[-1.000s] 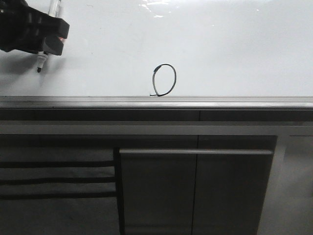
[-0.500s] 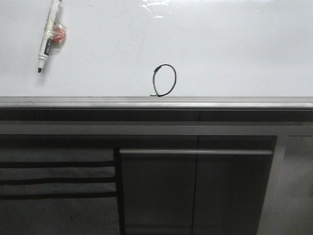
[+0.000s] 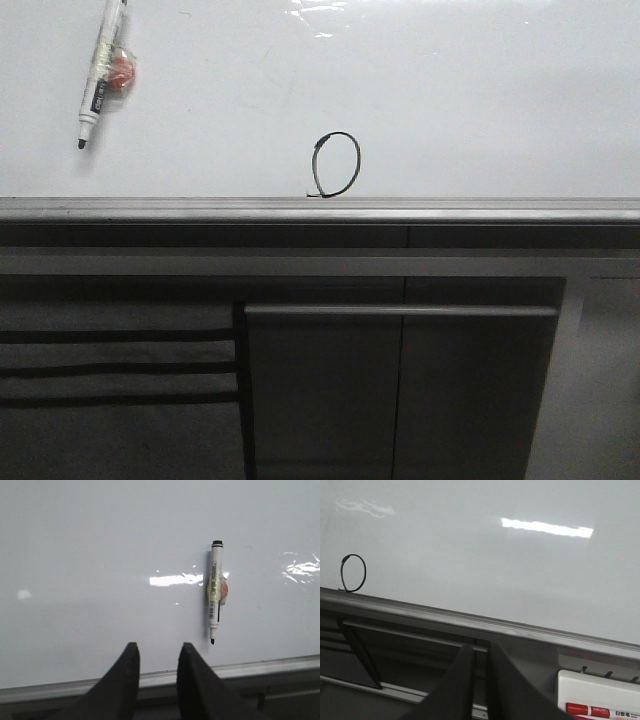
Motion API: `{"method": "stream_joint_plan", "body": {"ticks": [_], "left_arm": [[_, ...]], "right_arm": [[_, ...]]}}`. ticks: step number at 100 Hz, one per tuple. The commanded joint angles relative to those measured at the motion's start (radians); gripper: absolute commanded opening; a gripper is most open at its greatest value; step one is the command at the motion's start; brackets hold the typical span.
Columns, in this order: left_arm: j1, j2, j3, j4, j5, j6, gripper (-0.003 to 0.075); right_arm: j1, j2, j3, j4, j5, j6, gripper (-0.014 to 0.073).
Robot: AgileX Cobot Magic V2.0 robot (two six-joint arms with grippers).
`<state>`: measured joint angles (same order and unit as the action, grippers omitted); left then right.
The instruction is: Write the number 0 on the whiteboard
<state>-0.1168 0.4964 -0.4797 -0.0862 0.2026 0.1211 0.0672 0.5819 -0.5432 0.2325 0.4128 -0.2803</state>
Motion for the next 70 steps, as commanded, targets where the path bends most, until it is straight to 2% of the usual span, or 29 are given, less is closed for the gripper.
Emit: {"method": "stream_joint_plan", "body": {"ticks": [1, 7, 50, 70], "left_arm": [[0.005, -0.004, 0.025, -0.027, -0.183, -0.013, 0.0029], [0.005, -0.004, 0.044, -0.046, -0.185, -0.013, -0.0022], [0.005, -0.002, 0.129, -0.045, -0.185, -0.013, -0.002], [-0.019, -0.122, 0.168, -0.045, -0.185, -0.013, -0.002]], "right_arm": [[-0.007, -0.009, -0.002, 0.005, -0.133, -0.012, -0.0072], [-0.007, -0.005, 0.007, 0.008, -0.137, -0.008, -0.0073], [-0.007, 0.018, 0.023, 0.008, -0.135, -0.008, -0.0073], [-0.007, 0.018, 0.023, 0.008, -0.135, -0.008, -0.0073]]}}
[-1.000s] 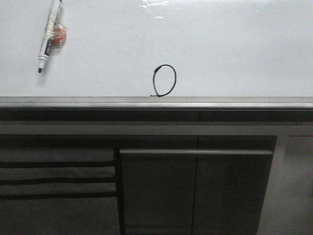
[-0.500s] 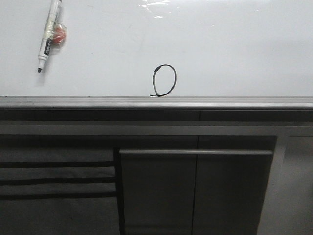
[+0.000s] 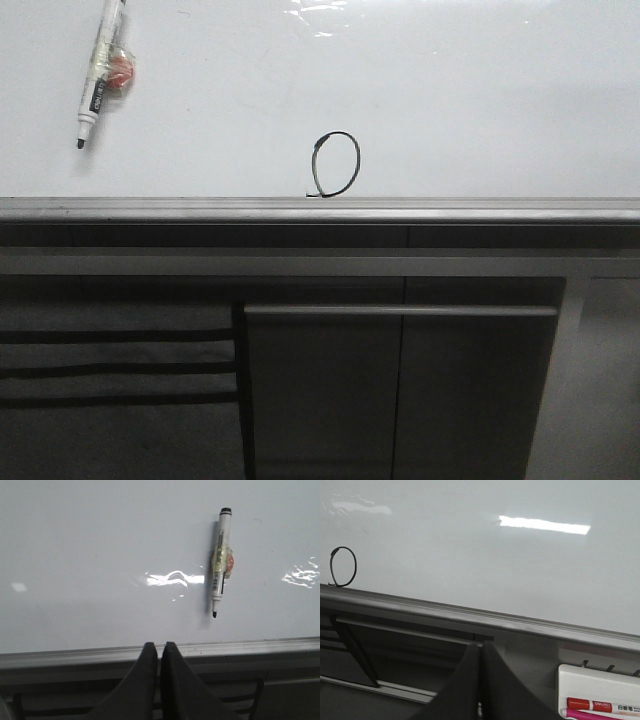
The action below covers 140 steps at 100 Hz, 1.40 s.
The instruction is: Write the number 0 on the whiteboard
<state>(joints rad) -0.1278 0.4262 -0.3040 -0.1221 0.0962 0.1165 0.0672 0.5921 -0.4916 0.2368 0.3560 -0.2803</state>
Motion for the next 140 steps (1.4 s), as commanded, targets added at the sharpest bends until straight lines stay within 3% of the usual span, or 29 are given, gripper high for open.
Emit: {"method": "stream_joint_plan", "body": {"ticks": [1, 27, 49, 54, 125, 140], "left_arm": [[-0.008, -0.066, -0.003, -0.01, -0.079, -0.008, -0.002], [-0.008, -0.308, 0.146, -0.01, -0.096, -0.008, -0.002], [-0.008, -0.438, 0.327, -0.008, -0.276, -0.006, -0.002], [-0.008, -0.461, 0.321, -0.006, -0.214, 0.003, -0.002], [-0.008, -0.457, 0.324, 0.0, -0.207, 0.003, -0.002], [-0.008, -0.457, 0.324, 0.0, -0.207, 0.003, -0.002]], "right_arm": [[-0.007, 0.008, -0.028, 0.004, -0.078, -0.008, -0.0073], [-0.007, 0.008, -0.028, 0.004, -0.078, -0.008, -0.0073], [-0.007, 0.008, -0.028, 0.004, -0.078, -0.008, -0.0073], [-0.007, 0.008, -0.028, 0.004, -0.078, -0.008, -0.0073], [-0.007, 0.008, -0.028, 0.004, -0.08, -0.008, -0.0073], [-0.011, -0.089, -0.009, 0.004, -0.083, -0.008, -0.0073]]}}
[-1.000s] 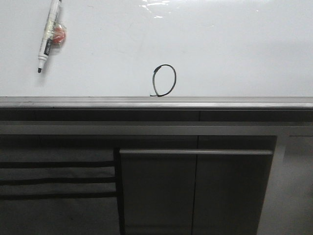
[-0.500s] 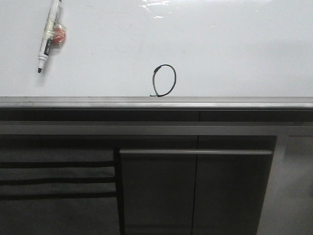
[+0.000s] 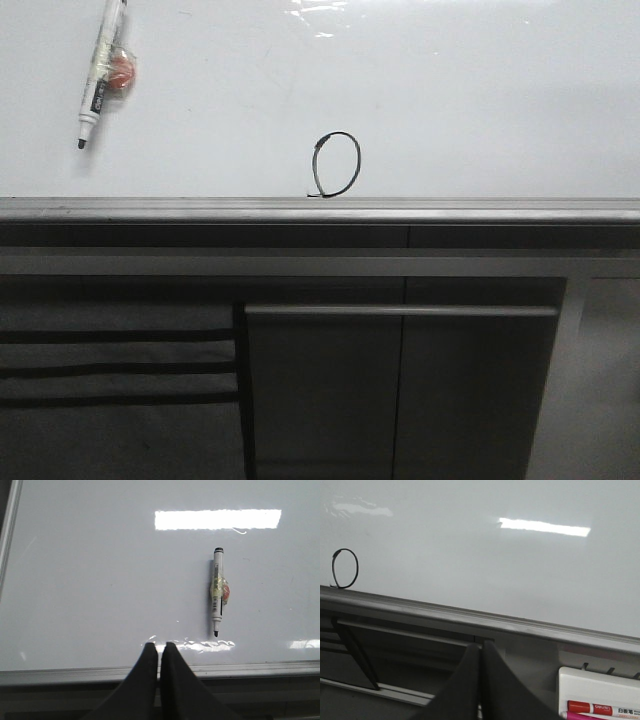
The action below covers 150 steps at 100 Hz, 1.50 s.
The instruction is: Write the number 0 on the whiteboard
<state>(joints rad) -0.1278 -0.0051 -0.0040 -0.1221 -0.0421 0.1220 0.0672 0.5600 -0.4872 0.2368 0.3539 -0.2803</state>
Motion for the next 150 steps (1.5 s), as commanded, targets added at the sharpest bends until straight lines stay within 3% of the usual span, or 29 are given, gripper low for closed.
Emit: {"method": "stream_joint_plan", "body": {"ticks": [1, 21, 51, 61, 91, 97, 105, 108, 150], "left_arm": [[-0.008, -0.026, 0.024, 0.0, -0.068, -0.003, -0.002], [-0.008, -0.026, 0.024, 0.0, -0.068, -0.003, -0.002], [-0.008, -0.026, 0.024, 0.0, -0.068, -0.003, -0.002], [-0.008, -0.026, 0.024, 0.0, -0.068, -0.003, -0.002], [-0.008, -0.026, 0.024, 0.0, -0.068, -0.003, -0.002], [-0.008, -0.026, 0.024, 0.0, -0.068, -0.003, -0.002], [-0.008, -0.026, 0.024, 0.0, -0.068, -0.003, -0.002], [-0.008, -0.026, 0.024, 0.0, -0.068, -0.003, -0.002], [-0.008, -0.026, 0.024, 0.0, -0.068, -0.003, -0.002]], "right_arm": [[-0.011, -0.064, -0.011, 0.004, -0.083, -0.008, -0.0073], [-0.012, -0.288, 0.138, 0.03, -0.132, -0.008, -0.0073], [-0.027, -0.58, 0.445, 0.112, -0.37, -0.008, -0.0073], [-0.031, -0.587, 0.512, 0.126, -0.445, -0.008, -0.0073], [-0.031, -0.587, 0.508, 0.126, -0.427, 0.003, -0.0073], [-0.031, -0.587, 0.508, 0.037, -0.429, 0.093, -0.0073], [-0.031, -0.587, 0.508, -0.307, -0.441, 0.409, -0.0073], [-0.031, -0.587, 0.508, -0.366, -0.441, 0.47, -0.0073], [-0.031, -0.587, 0.508, -0.371, -0.463, 0.483, -0.0073]]}}
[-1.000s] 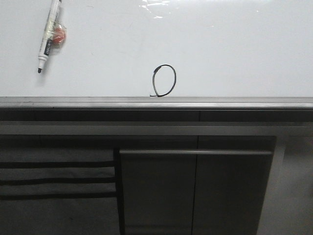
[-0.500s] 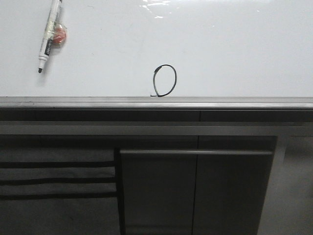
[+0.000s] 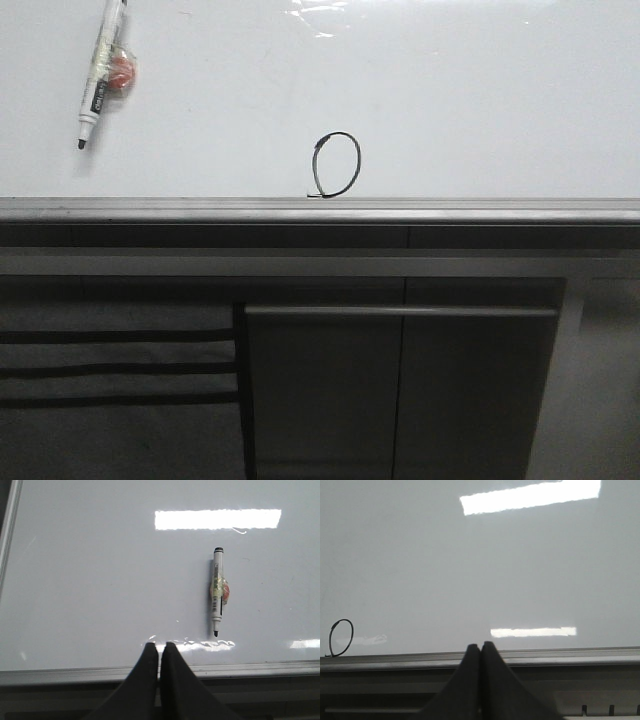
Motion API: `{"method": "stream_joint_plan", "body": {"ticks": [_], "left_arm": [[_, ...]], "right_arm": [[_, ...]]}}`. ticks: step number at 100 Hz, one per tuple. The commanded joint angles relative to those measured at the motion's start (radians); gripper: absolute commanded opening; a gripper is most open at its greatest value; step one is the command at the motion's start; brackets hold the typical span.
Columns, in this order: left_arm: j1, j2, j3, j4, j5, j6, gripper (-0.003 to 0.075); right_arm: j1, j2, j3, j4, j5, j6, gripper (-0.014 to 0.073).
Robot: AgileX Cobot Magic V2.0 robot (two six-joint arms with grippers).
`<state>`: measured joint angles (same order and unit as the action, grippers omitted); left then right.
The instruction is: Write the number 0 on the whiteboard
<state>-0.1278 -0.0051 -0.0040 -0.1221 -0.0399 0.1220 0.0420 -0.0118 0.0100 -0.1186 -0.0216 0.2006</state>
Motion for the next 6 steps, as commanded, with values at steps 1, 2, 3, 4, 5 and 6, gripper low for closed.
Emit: {"method": "stream_joint_plan", "body": {"ticks": [1, 2, 3, 4, 5, 6], "left_arm": [[-0.008, -0.026, 0.024, 0.0, -0.071, -0.003, -0.002], [-0.008, -0.026, 0.024, 0.0, -0.071, -0.003, -0.002], [-0.008, -0.026, 0.024, 0.0, -0.071, -0.003, -0.002], [-0.008, -0.026, 0.024, 0.0, -0.071, -0.003, -0.002], [-0.008, -0.026, 0.024, 0.0, -0.071, -0.003, -0.002], [-0.008, -0.026, 0.024, 0.0, -0.071, -0.003, -0.002]], "right_arm": [[-0.006, -0.015, 0.01, -0.015, -0.087, 0.002, -0.0073], [-0.006, -0.015, 0.01, -0.015, -0.087, 0.002, -0.0073], [-0.006, -0.015, 0.01, -0.015, -0.087, 0.002, -0.0073], [-0.006, -0.015, 0.01, -0.015, -0.087, 0.002, -0.0073], [-0.006, -0.015, 0.01, -0.015, -0.087, 0.002, -0.0073], [-0.006, -0.015, 0.01, -0.015, -0.087, 0.002, -0.0073]]}}
